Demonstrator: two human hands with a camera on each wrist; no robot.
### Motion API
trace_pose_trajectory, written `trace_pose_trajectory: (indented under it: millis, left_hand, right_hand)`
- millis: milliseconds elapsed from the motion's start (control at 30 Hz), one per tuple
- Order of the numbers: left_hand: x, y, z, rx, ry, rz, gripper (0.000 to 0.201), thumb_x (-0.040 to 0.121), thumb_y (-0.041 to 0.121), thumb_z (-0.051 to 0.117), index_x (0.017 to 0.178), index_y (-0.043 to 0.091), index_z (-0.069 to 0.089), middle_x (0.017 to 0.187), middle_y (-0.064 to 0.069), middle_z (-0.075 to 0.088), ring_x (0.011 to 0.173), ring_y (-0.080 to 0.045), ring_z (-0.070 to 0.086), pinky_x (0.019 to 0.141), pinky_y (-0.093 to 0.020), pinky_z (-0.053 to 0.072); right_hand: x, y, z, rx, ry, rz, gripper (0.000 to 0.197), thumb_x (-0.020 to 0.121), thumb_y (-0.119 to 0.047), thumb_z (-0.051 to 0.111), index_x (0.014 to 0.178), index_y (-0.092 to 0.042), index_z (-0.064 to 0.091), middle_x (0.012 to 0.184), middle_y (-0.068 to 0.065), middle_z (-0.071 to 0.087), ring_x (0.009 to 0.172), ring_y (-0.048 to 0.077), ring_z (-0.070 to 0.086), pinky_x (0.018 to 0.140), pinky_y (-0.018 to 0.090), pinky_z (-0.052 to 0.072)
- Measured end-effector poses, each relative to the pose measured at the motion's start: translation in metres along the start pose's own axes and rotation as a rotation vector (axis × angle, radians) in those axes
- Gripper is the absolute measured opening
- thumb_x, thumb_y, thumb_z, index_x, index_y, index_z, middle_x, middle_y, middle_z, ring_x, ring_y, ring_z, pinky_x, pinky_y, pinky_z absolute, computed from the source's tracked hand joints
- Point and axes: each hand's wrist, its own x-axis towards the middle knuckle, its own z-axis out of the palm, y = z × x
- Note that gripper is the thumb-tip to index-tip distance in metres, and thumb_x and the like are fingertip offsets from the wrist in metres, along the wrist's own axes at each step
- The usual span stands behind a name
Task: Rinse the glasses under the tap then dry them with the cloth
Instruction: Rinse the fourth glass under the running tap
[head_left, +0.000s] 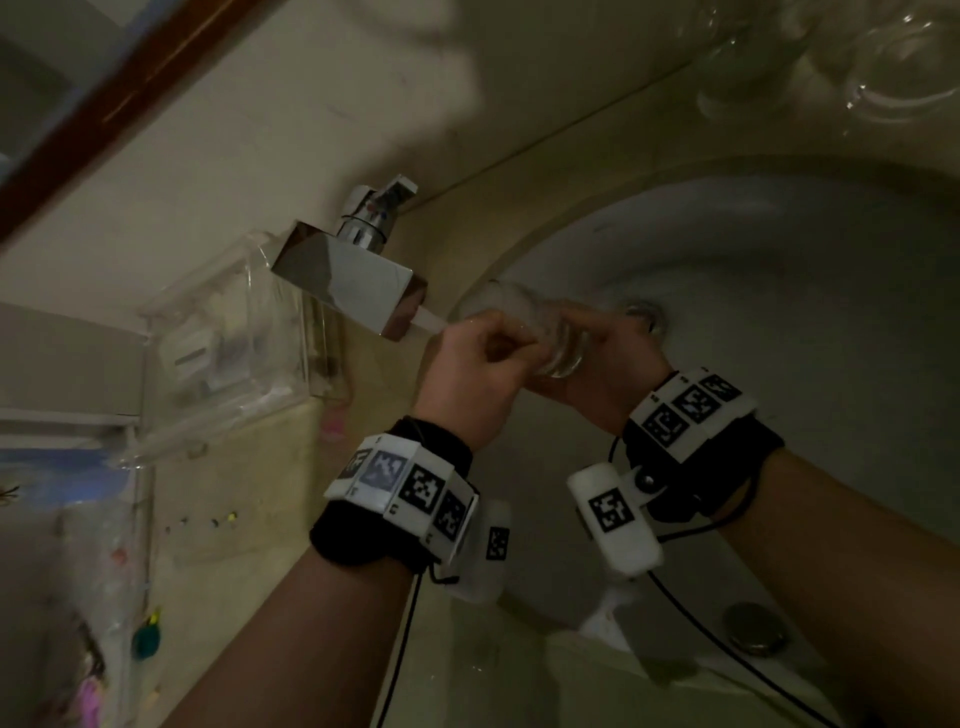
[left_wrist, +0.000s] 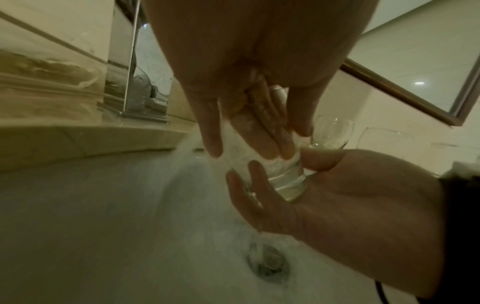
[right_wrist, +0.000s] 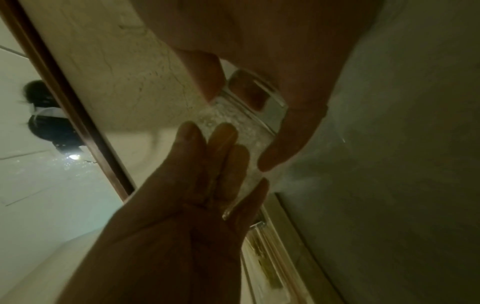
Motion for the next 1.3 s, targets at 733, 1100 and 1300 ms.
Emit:
trace_pose_trajectory:
  millis: [733, 1100, 1300]
  left_hand:
    - [-0.0001, -0.0046, -0.002, 0.057, -0.109, -0.064, 0.012, 0.09, 0.004, 0.063, 0.086, 0.015, 0.062, 0.08, 0.01, 0.063, 0.071, 0.005, 0.06, 0.067, -0.008, 0.046]
    - [0.0, -0.0023, -0.0005, 0.053, -0.199, -0.079, 0.014, 0.091, 0.004, 0.063, 0.093, 0.018, 0.061, 0.092, 0.006, 0.065, 0.078, 0.008, 0.061, 0.072, -0.007, 0.048]
    - [0.0022, 0.0027, -0.0005, -0.011, -0.071, -0.068, 0.018, 0.086, 0.004, 0.069, 0.074, 0.016, 0.062, 0.071, 0.008, 0.063, 0.059, 0.009, 0.059, 0.06, -0.007, 0.045]
  right_hand:
    - [0.0047, 0.0021, -0.0022, -0.003, 0.029, 0.029, 0.067, 0.081, -0.032, 0.053, 0.136, 0.003, 0.043, 0.14, 0.025, 0.044, 0.131, 0.041, 0.041, 0.108, 0.054, 0.031]
    - [0.0047, 0.0029, -0.0016, -0.093, 0.083, 0.096, 0.053, 0.098, -0.046, 0.029, 0.127, -0.011, 0.056, 0.12, 0.013, 0.06, 0.107, 0.024, 0.053, 0.094, 0.039, 0.042]
    - [0.0028, 0.0024, 0.0034, -0.037, 0.095, 0.066, 0.049, 0.094, -0.033, 0.038, 0.129, -0.003, 0.053, 0.128, 0.019, 0.056, 0.104, 0.026, 0.054, 0.08, 0.034, 0.046]
